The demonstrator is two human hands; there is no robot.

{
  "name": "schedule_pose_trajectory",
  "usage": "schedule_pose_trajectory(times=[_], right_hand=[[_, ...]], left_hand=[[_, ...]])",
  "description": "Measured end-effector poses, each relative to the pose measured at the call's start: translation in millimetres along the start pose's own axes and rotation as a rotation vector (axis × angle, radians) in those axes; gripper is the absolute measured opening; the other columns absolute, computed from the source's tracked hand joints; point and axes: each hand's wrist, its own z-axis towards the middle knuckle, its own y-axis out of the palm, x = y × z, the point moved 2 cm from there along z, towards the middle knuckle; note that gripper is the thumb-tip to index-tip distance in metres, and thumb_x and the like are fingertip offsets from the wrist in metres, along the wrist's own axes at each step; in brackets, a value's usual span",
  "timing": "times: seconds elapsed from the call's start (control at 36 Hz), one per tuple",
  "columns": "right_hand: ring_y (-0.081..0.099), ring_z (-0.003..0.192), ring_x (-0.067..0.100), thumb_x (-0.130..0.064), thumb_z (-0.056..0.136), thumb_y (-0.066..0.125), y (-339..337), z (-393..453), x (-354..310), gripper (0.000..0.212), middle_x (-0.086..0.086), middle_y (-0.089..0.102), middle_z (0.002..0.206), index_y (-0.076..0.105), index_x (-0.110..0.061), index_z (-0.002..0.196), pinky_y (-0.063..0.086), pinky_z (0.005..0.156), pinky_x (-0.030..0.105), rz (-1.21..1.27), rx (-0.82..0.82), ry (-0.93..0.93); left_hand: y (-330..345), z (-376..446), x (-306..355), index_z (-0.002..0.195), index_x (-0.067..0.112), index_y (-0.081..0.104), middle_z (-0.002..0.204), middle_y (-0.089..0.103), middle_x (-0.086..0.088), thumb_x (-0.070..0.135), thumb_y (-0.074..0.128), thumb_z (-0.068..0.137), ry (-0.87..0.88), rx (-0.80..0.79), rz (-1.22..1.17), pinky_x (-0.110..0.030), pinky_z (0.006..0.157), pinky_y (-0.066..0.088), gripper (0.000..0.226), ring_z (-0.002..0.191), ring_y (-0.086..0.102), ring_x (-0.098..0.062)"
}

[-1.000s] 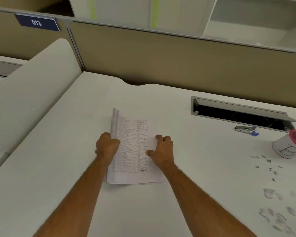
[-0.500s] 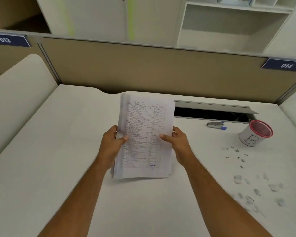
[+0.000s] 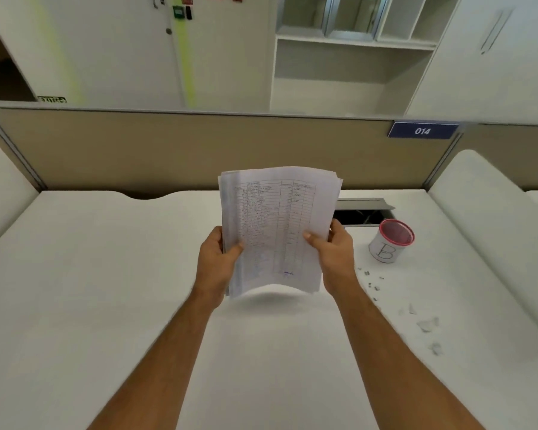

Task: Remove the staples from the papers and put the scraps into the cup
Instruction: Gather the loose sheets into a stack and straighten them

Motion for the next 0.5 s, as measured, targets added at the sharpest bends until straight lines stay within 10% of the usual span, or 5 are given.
schedule_pose_trajectory(times=[0.5], right_hand=[[0.064, 0.109, 0.030, -0.002, 0.088, 0.069, -19, -12, 17, 0.042, 0.003, 0.069, 0.118, 0.062, -0.017, 0.126, 0.050, 0.100, 0.059, -0.019, 0.013, 0.094]], left_hand=[[30, -5, -19, 0.128, 0.027, 0.057, 0.118, 0.068, 0.005, 0.015, 0.075, 0.089, 0.014, 0.051, -0.056, -0.045, 0.093, 0.058, 0.045, 0.112, 0.065, -0.020]])
